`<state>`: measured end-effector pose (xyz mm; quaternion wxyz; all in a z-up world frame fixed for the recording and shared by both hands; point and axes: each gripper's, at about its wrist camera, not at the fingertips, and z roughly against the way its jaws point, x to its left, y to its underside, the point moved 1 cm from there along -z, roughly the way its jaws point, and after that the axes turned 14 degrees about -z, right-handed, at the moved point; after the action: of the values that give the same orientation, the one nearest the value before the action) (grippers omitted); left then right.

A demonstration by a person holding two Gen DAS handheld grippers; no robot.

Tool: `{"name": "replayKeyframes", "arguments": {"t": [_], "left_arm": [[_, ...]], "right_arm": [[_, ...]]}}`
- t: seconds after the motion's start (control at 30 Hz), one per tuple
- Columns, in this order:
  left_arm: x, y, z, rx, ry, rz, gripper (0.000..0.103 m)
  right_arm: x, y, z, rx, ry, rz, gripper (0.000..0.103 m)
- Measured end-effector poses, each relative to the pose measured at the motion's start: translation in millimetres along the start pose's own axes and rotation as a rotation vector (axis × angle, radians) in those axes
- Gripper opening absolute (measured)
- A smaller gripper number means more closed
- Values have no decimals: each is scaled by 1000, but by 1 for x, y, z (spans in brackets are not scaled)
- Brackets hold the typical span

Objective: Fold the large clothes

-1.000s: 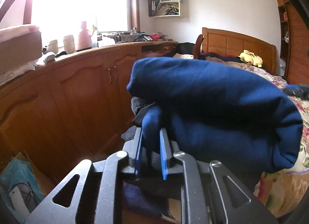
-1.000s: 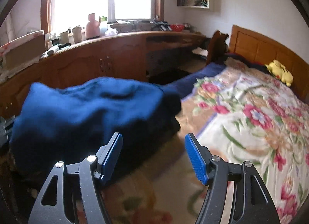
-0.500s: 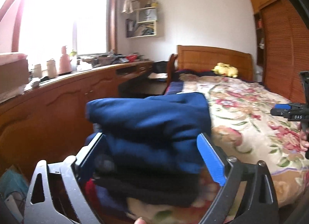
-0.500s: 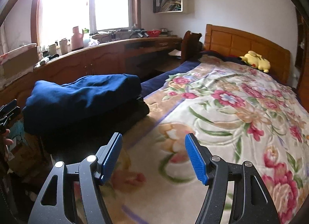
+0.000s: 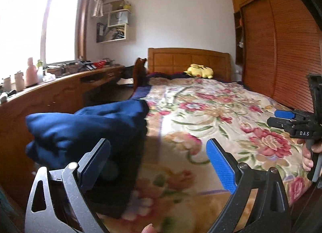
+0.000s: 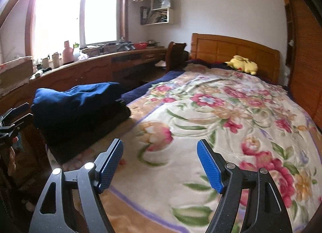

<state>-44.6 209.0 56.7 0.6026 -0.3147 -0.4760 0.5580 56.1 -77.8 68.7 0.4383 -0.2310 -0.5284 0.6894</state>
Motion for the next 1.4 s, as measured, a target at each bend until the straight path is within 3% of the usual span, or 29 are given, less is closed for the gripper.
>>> {"name": "replayKeyframes", "arguments": {"t": [0.4,0.7,1.03,1.4], "left_arm": [[-132,-26,-40,-1,180,-45,96],[-199,-42,-60,-1,264,-45,96],[-246,-50,-73,15,244,-79,96],[-265,-36,-82,50,248,-81,96]], "right_arm": [[-51,38,43,-61,134,-63,77],[-82,53,62,-117,217,-134,77],[-99,66,65,-171,260,-165,77],[-114,79,66,-179,279,-169,77]]}}
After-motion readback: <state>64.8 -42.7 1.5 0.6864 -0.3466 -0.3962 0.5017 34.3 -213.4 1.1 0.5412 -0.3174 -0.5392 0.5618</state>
